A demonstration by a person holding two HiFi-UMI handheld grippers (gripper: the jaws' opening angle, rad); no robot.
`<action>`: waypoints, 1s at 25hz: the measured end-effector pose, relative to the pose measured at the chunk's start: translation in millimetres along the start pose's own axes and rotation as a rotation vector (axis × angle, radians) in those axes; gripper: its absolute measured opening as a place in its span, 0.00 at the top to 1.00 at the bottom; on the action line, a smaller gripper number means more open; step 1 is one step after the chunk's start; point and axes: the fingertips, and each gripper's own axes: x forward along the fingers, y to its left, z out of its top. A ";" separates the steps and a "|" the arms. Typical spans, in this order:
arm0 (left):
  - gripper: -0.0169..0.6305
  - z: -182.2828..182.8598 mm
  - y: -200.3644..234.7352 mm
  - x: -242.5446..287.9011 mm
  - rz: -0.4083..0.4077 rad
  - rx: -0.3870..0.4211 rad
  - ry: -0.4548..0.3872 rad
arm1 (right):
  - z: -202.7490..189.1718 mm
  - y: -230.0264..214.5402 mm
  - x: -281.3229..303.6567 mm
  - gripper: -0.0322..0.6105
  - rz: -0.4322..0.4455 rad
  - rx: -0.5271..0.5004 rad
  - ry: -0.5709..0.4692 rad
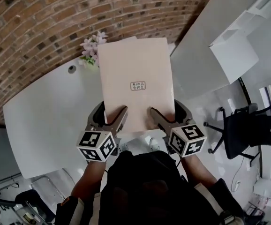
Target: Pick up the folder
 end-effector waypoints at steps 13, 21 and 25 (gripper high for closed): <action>0.41 17.6 -89.6 -9.7 0.229 0.068 -0.166 | 32.8 -49.2 -43.9 0.37 0.254 -0.081 -0.089; 0.41 -10.4 -145.8 -23.0 0.353 0.053 -0.214 | 20.7 -75.0 -82.2 0.37 0.365 -0.124 -0.086; 0.41 -19.3 -163.2 -33.7 0.383 0.060 -0.231 | 15.2 -77.1 -97.9 0.37 0.395 -0.138 -0.098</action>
